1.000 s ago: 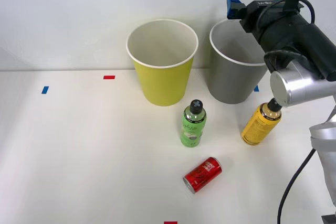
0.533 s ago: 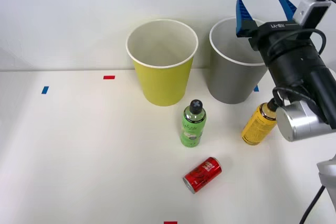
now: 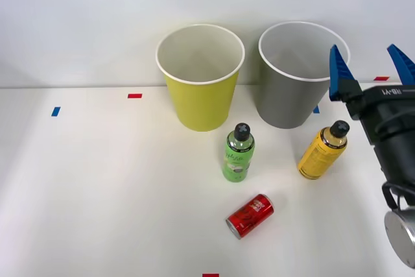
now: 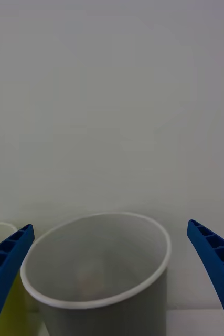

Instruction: Put cans in the gray bin, plastic bottles in the light green bin

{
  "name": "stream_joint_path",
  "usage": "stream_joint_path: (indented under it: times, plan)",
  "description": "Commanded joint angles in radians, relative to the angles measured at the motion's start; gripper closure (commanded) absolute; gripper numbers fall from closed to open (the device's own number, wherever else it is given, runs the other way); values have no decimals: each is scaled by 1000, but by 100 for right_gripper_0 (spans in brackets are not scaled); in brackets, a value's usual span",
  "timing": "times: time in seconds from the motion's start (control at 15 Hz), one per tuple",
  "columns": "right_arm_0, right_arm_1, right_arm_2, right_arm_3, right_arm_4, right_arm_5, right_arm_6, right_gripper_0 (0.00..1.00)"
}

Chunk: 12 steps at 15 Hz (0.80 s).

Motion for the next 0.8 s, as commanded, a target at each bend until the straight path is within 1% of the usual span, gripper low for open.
stream_joint_path:
  times: [0.07, 0.2, 0.47, 0.67, 0.73, 0.8]
  plan:
    - [140, 7, -17, -13, -10, -56, -11, 0]
    - [242, 15, -25, -13, -19, -95, -24, 0]
    - [390, 29, -22, -13, -28, -154, -38, 0]
    - [479, 38, -3, -7, -34, -184, -46, 0]
    - [494, 45, 7, 19, -36, -228, -49, 0]
    - [496, 59, 18, 96, -39, -331, -49, 0]
